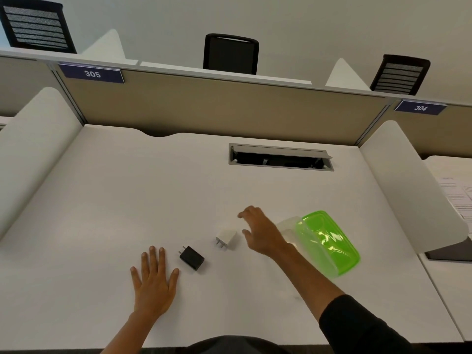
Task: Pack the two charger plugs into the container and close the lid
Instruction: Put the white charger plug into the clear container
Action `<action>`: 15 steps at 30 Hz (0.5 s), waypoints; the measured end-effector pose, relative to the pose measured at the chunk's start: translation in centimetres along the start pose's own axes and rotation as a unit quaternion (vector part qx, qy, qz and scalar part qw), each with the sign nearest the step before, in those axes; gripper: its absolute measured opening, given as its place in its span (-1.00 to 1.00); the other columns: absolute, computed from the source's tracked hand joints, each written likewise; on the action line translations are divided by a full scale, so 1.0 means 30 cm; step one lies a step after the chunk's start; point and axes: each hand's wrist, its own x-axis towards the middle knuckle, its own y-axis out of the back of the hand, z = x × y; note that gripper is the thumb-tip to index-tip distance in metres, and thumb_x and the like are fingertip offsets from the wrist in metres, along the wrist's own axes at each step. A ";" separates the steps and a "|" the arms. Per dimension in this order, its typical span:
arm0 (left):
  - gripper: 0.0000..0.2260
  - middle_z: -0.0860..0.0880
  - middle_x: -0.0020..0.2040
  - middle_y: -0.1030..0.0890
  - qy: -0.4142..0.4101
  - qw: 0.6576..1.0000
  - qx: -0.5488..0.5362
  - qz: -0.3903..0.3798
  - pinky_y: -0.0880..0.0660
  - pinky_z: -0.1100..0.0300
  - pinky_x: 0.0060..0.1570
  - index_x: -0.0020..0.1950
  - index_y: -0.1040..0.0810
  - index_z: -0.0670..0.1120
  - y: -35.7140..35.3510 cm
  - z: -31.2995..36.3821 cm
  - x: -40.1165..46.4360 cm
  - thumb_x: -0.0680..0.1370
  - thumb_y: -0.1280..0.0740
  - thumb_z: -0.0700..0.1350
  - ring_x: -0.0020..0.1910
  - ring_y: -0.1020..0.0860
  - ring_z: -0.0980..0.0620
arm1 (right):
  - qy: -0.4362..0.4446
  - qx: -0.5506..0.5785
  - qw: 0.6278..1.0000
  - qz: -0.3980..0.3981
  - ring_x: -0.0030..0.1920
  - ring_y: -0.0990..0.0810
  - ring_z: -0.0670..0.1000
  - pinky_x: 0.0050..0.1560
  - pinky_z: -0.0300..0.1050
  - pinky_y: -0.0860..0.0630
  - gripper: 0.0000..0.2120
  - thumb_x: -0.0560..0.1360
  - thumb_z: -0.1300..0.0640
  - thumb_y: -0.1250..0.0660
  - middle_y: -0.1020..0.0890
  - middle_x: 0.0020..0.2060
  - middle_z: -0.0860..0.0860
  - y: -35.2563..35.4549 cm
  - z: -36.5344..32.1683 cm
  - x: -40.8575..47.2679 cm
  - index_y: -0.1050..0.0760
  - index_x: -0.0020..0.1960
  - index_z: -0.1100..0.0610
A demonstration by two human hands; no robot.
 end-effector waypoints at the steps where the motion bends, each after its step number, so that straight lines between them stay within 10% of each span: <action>1: -0.16 -0.06 0.73 0.36 -0.001 1.000 -0.003 -0.001 0.22 -0.31 0.68 0.69 0.34 -0.07 0.001 -0.001 0.000 0.53 0.35 0.40 0.72 0.32 -0.11 | 0.014 -0.019 0.999 -0.048 0.46 -0.42 0.10 0.38 0.04 -0.52 -0.49 0.54 0.26 -0.38 -0.47 0.42 0.05 -0.021 -0.016 0.013 -0.43 0.48 0.15; 6: -0.06 -0.06 0.71 0.41 -0.005 1.000 -0.005 -0.012 0.24 -0.30 0.68 0.67 0.39 -0.07 0.004 -0.004 0.006 0.43 0.53 0.46 0.71 0.35 -0.11 | 0.096 -0.156 0.967 -0.176 0.64 -0.20 0.11 0.54 0.04 -0.36 -0.31 0.55 0.31 -0.40 -0.26 0.61 0.10 -0.105 -0.062 0.055 -0.24 0.62 0.15; 15: -0.05 -0.07 0.71 0.39 -0.006 1.000 -0.004 -0.008 0.22 -0.31 0.67 0.68 0.36 -0.08 0.003 -0.008 0.012 0.42 0.54 0.46 0.72 0.33 -0.12 | 0.134 -0.297 0.930 -0.169 0.36 -0.48 0.11 0.33 0.02 -0.44 -0.62 0.60 0.22 -0.33 -0.49 0.36 0.06 -0.132 -0.102 0.089 -0.40 0.40 0.13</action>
